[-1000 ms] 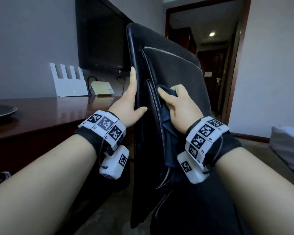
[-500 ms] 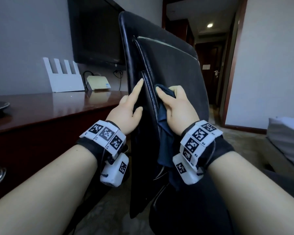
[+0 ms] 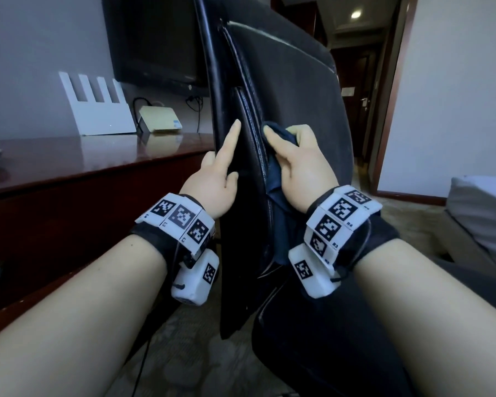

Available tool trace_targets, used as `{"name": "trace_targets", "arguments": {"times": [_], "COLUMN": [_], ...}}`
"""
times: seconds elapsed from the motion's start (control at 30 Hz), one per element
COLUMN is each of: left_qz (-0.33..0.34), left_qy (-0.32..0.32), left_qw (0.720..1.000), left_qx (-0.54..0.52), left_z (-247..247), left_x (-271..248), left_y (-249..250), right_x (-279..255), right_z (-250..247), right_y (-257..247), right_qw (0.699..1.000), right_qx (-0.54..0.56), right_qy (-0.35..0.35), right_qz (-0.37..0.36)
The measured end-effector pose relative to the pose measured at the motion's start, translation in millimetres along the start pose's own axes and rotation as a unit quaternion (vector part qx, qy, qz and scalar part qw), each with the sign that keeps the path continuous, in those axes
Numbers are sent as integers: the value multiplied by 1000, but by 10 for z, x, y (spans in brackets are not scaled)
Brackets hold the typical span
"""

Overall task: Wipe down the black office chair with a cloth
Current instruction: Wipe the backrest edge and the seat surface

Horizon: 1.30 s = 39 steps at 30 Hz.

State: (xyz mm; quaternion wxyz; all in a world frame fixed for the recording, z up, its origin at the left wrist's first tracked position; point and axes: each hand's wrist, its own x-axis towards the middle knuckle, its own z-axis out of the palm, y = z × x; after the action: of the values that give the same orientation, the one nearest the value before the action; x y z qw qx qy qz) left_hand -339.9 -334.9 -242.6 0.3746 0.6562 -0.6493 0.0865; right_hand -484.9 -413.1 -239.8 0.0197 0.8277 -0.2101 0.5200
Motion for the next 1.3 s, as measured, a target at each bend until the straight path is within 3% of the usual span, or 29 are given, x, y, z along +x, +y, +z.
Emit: {"name": "trace_targets", "arguments": {"times": [0.13, 0.27, 0.43, 0.57, 0.8, 0.9, 1.1, 1.23, 1.3], "left_qz": [-4, -7, -10, -11, -25, -28, -29, -38, -42], "left_qy": [-2, -1, 6, 2, -31, -43, -52, -44, -41], "left_qw": [1000, 1000, 1000, 1000, 999, 999, 998, 998, 998], "left_qx": [-8, -8, -7, -20, -18, -5, 9, 1, -1], "left_z": [4, 9, 26, 58, 246, 274, 298, 303, 315], "left_x": [-12, -10, 6, -58, -247, -246, -263, -254, -240], "left_y": [-9, 13, 20, 4, -82, -95, -130, -148, -161], "right_x": [-398, -745, -407, -225, -890, -861, -550, -860, -1132], "right_z": [162, 148, -67, 42, 219, 141, 103, 323, 387], "right_y": [40, 121, 104, 21, 75, 132, 81, 30, 78], "right_qw": [999, 998, 999, 999, 996, 997, 998, 995, 994], "right_qx": [34, 42, 29, 32, 58, 49, 45, 58, 68], "right_qy": [17, -23, 15, 24, 3, -18, 34, 52, 28], "right_qz": [21, 38, 25, 17, 70, 54, 23, 64, 79]}}
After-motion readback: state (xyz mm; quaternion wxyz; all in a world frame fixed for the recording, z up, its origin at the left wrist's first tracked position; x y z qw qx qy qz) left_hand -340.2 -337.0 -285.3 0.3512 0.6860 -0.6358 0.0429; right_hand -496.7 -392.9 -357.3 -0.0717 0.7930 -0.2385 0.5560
